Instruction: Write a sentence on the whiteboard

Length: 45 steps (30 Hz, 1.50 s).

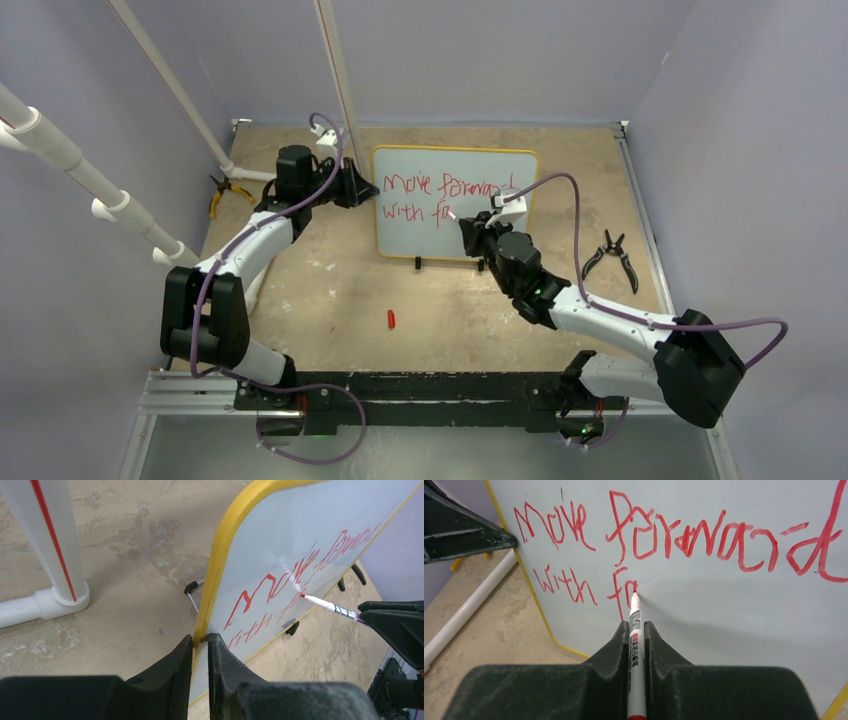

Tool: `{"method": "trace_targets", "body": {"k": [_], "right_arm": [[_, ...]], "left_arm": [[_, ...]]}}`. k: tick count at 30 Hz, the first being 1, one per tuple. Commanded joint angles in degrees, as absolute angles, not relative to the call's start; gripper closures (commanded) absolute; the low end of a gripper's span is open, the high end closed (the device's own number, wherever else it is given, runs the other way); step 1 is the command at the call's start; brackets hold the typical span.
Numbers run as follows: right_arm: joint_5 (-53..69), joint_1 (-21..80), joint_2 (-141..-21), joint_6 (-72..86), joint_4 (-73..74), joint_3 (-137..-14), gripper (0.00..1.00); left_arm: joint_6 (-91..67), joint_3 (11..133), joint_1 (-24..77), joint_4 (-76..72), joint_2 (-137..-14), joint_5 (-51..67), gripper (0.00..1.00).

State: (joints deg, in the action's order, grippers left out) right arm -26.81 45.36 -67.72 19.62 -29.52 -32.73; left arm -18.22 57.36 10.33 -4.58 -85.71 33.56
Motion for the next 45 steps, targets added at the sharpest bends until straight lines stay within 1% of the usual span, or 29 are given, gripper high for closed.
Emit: {"method": "trace_targets", "body": {"k": [1,11,18,37,45], "right_arm": [[-26.46,45.04,-67.29,21.02,-28.07,-31.74,1.0],[-28.74,45.09,-64.14,21.81,-25.11,-31.5,1.0],[-28.9,45.07,-61.18,20.1,-26.09,-32.46,1.0],[-29.77,45.0,-65.14,15.59,-30.29,-35.31,1.0],[-32.56,45.0,-66.06,15.72,-27.78,-35.64,1.0]], "left_arm": [[-17.6,57.62,11.72,-3.86,-85.34,34.68,0.86],[-17.76,57.57,11.73,-3.87,-85.25,34.37,0.86],[-17.76,57.52,11.69,-3.95,-85.17,34.36,0.86],[-17.68,57.52,11.76,-3.95,-85.17,34.37,0.86],[-17.67,57.62,11.69,-3.87,-85.17,34.41,0.86]]}}
